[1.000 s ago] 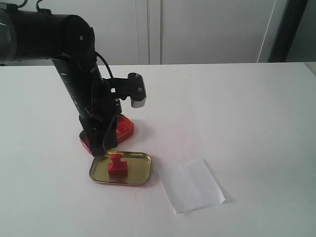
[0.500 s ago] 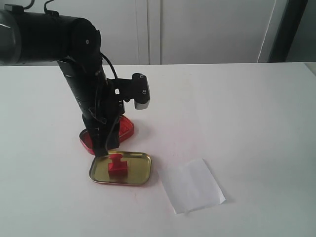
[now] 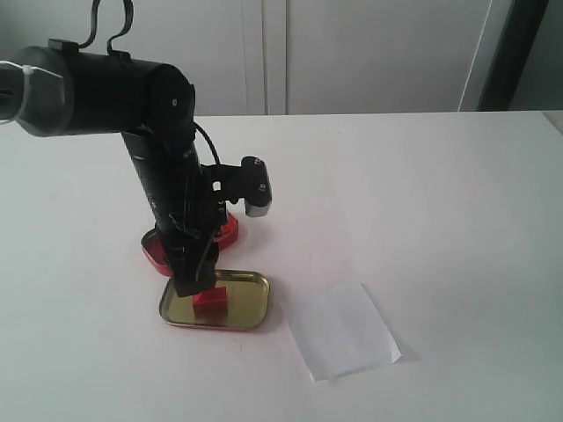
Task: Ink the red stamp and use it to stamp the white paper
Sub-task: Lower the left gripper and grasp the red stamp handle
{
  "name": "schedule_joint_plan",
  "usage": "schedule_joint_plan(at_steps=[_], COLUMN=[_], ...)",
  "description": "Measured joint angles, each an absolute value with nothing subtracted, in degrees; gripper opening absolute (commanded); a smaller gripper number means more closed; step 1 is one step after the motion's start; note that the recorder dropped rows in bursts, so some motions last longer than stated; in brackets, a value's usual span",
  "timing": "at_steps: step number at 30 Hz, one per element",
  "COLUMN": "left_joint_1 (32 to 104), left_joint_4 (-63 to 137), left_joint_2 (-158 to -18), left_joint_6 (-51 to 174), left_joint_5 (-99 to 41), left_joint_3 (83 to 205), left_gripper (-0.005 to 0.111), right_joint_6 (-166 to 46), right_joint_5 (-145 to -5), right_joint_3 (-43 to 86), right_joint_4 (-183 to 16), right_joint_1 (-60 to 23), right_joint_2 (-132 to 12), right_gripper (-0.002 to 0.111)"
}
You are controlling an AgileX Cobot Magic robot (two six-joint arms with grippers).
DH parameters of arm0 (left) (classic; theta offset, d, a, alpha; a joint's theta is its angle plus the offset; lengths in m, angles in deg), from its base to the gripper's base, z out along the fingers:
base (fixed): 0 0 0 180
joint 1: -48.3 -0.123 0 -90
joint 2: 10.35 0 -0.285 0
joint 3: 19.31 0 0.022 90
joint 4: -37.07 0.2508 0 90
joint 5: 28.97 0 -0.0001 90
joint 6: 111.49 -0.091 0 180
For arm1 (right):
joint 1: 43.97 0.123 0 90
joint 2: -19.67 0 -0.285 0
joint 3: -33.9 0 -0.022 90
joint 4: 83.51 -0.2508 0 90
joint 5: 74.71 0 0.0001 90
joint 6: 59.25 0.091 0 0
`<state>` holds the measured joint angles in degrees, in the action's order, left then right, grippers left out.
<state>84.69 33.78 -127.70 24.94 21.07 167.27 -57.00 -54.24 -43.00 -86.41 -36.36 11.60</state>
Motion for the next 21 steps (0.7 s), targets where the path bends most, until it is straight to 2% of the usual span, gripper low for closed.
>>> schedule_joint_plan(at_steps=[21], left_joint_1=[84.7], left_joint_4=[33.5], left_joint_2=[-131.6], left_joint_6=[24.8], left_joint_5=[19.1], left_joint_3=[167.3], left_gripper=[0.041], right_joint_6=[-57.0], right_joint_5=[-54.2], right_joint_3=[-43.0], right_joint_4=[-86.4], right_joint_1=[-36.4], right_joint_2=[11.6], right_gripper=[0.0])
